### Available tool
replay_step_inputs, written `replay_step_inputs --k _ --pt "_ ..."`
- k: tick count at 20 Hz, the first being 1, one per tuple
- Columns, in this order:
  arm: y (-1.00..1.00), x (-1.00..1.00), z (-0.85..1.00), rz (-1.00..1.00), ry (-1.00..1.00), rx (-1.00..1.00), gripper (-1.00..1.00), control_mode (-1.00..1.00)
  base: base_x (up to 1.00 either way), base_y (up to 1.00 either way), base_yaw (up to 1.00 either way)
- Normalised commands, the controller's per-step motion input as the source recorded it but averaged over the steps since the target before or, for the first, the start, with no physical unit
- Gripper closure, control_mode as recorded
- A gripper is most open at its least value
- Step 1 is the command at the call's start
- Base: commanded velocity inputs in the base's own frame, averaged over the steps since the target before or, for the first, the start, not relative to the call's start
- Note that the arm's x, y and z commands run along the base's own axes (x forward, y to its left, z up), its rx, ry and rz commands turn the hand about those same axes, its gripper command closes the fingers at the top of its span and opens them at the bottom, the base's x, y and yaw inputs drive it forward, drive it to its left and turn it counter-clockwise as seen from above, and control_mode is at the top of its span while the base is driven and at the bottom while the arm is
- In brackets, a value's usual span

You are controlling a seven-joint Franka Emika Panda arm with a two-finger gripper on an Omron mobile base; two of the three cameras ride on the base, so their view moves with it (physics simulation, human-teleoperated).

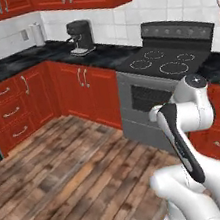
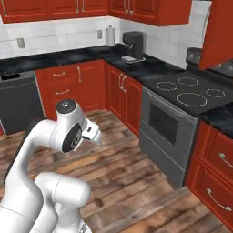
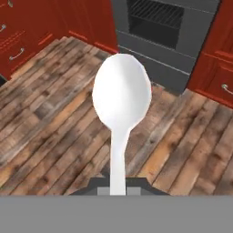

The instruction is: Organize the utensils by type. Pick up the wooden spoons from the counter and place them in the open cabinet. Then pick up the metallic utensils from the counter and place them in the open drawer.

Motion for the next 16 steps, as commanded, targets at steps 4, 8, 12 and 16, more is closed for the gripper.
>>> replay_step_inputs --k 4,8,12,16 --pt "0.0 0.0 0.0 0.0 0.0 0.0 1.0 1.0 -0.27 0.49 1.0" --pt "0.0 0.0 0.0 0.0 0.0 0.0 1.0 1.0 -0.12 0.62 0.92" --pt "0.0 0.0 0.0 0.0 0.0 0.0 1.0 1.0 0.05 0.74 0.7" --pt "0.0 0.0 0.0 0.0 0.0 0.0 1.0 1.0 0.25 0.76 0.54"
